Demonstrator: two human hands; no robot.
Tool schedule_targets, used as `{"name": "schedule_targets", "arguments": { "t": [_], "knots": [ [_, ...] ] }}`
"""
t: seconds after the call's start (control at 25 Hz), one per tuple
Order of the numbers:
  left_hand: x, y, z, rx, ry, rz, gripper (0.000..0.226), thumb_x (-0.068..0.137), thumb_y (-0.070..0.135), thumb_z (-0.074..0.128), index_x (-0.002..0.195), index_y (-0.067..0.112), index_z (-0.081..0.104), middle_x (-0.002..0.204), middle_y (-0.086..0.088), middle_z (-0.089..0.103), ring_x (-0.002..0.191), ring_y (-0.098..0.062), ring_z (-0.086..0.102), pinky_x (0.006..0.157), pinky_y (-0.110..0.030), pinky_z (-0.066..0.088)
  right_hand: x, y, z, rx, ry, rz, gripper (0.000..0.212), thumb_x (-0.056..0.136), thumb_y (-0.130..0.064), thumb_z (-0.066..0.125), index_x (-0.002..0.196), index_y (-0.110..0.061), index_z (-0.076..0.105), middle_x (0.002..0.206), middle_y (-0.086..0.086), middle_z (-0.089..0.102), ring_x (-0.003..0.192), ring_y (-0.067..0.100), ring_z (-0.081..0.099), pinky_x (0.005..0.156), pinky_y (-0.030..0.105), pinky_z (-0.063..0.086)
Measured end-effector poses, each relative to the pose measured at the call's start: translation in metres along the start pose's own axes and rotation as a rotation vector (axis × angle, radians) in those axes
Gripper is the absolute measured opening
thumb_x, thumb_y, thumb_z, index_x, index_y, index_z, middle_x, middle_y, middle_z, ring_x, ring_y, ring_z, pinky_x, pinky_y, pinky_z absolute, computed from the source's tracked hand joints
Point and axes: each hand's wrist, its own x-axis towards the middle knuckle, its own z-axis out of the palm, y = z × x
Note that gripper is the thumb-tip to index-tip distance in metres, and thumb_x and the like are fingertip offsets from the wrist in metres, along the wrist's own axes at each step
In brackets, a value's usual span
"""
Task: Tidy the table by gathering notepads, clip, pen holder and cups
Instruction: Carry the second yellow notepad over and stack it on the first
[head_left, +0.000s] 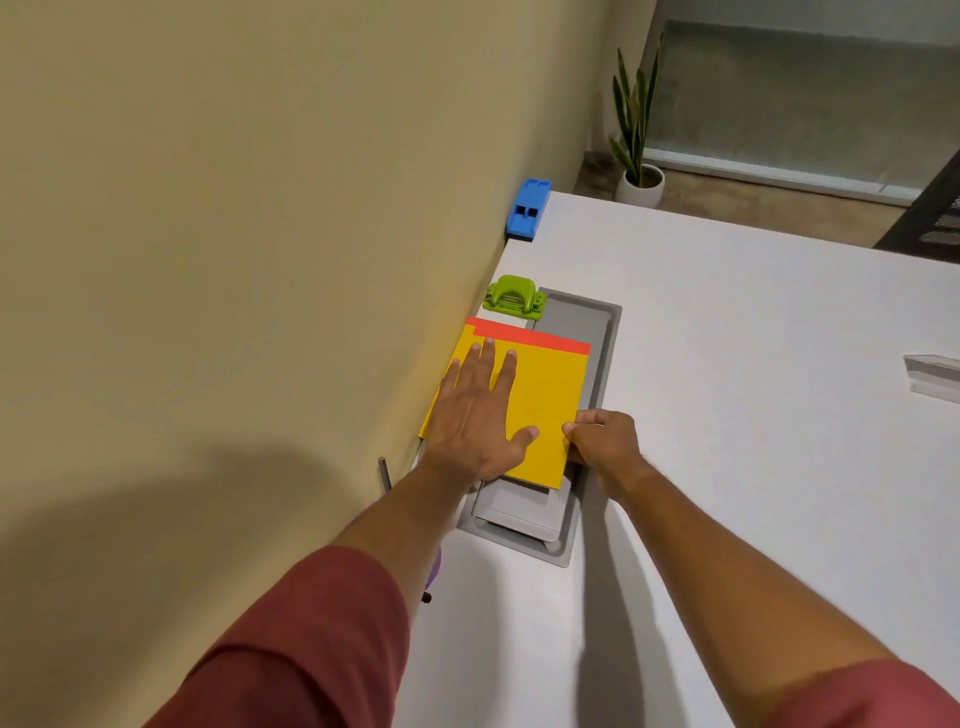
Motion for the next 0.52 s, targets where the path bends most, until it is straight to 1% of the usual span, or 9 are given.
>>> {"name": "schedule_targets", "arguments": {
  "t": [0.12,0.2,0.28,0.4,0.44,0.52],
  "knots": [
    [0.006,-0.004,0.002,-0.007,0.004,-0.003,0.097,0.086,0.069,0.041,0.156,0.018,-0.004,0.164,-0.015,-0.006,0.152,-0.030,-0.004,0.123,-0.046,0.002,0.007,-0.003,0.011,0.016,0.008,0.017,0.012,0.089,-0.004,0.067,0.100,-0.002,0.070,0.100,0.020,0.072,0.090,0.032,0.071,0.085,0.048,0.059],
    [0.008,-0.007,0.003,-0.011,0.001,-0.007,0.097,0.087,0.069,0.042,0.156,0.018,-0.003,0.164,-0.014,-0.006,0.152,-0.030,-0.005,0.122,-0.046,0.001,0.009,-0.006,0.016,0.022,0.004,0.019,0.006,0.089,-0.005,0.067,0.094,-0.007,0.070,0.102,0.020,0.072,0.095,0.034,0.070,0.087,0.049,0.058],
    [0.009,-0.011,0.004,-0.030,-0.005,-0.014,0.097,0.086,0.069,0.042,0.156,0.018,-0.003,0.164,-0.014,-0.006,0.152,-0.029,-0.005,0.122,-0.045,0.001,0.011,-0.010,0.020,0.001,0.031,0.019,0.008,0.087,-0.007,0.070,0.087,-0.014,0.066,0.106,0.019,0.070,0.100,0.034,0.068,0.090,0.050,0.057],
    [0.008,-0.015,0.006,-0.051,-0.007,-0.013,0.097,0.086,0.069,0.043,0.156,0.018,-0.001,0.164,-0.014,-0.005,0.152,-0.029,-0.004,0.122,-0.045,0.001,0.012,-0.010,0.023,-0.015,0.067,0.022,0.012,0.086,-0.008,0.072,0.093,-0.013,0.065,0.110,0.019,0.068,0.105,0.034,0.065,0.093,0.050,0.055],
    [0.008,-0.016,0.006,-0.056,-0.006,-0.013,0.097,0.085,0.069,0.043,0.156,0.018,-0.001,0.164,-0.014,-0.004,0.152,-0.029,-0.003,0.122,-0.045,0.001,0.011,-0.011,0.023,-0.023,0.074,0.021,0.011,0.085,-0.008,0.073,0.092,-0.014,0.065,0.109,0.018,0.068,0.105,0.034,0.065,0.093,0.050,0.055],
    [0.009,-0.018,0.006,-0.056,-0.002,-0.017,0.097,0.085,0.069,0.043,0.156,0.018,0.000,0.165,-0.014,-0.003,0.152,-0.029,-0.003,0.122,-0.044,0.001,0.009,-0.012,0.022,-0.065,0.094,-0.004,0.014,0.084,-0.010,0.074,0.080,-0.018,0.064,0.101,0.015,0.069,0.101,0.034,0.067,0.091,0.050,0.056]
  ]
}}
